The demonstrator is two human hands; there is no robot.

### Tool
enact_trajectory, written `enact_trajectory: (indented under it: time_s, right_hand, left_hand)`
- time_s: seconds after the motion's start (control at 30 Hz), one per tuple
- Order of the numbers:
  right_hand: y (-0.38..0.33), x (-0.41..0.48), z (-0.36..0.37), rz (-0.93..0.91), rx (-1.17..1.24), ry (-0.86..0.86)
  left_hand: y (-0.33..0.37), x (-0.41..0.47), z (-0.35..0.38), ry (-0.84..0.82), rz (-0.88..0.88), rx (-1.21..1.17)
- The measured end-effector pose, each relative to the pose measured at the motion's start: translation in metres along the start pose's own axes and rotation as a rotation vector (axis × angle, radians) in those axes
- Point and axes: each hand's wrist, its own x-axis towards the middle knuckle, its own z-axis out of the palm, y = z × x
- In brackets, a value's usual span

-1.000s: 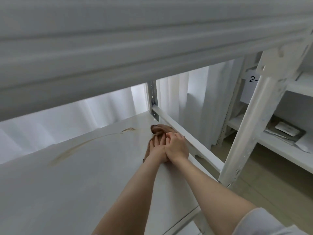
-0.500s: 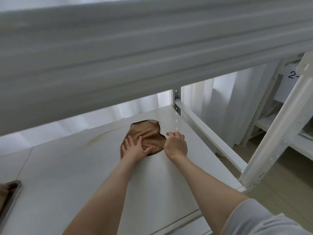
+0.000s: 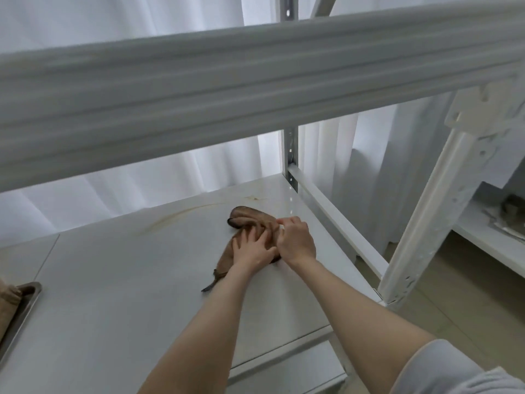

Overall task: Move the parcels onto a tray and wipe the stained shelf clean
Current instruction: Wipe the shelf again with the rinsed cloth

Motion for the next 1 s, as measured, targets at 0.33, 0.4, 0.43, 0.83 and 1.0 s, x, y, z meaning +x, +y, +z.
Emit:
enact_trajectory:
  time_s: [0.33, 0.4, 0.43, 0.83, 1.0]
  right_hand:
    - [0.044, -0.004, -0.014, 0.127, 0.004, -0.06]
    - [0.036, -0.005, -0.007, 0.144, -0.077, -0.092]
    - [0.035, -0.006, -0.006, 0.156, -0.132, -0.097]
    - [-0.122, -0.057, 0.11, -0.384, -0.155, -0.579]
    - [-0.168, -0.076, 0.142, -0.521, -0.203, -0.54]
  left_hand:
    - [0.058, -0.017, 0.026, -0.069, 0.259, -0.096]
    - [0.036, -0.023, 0.022, -0.001, 0.229, -0.207]
    - [0.026, -0.026, 0.021, 0.036, 0.208, -0.253]
    - [-0.18, -0.122, -0.036, 0.311, -0.43, -0.125]
    - [-0.229, -0.156, -0.048, 0.314, -0.583, 0.305]
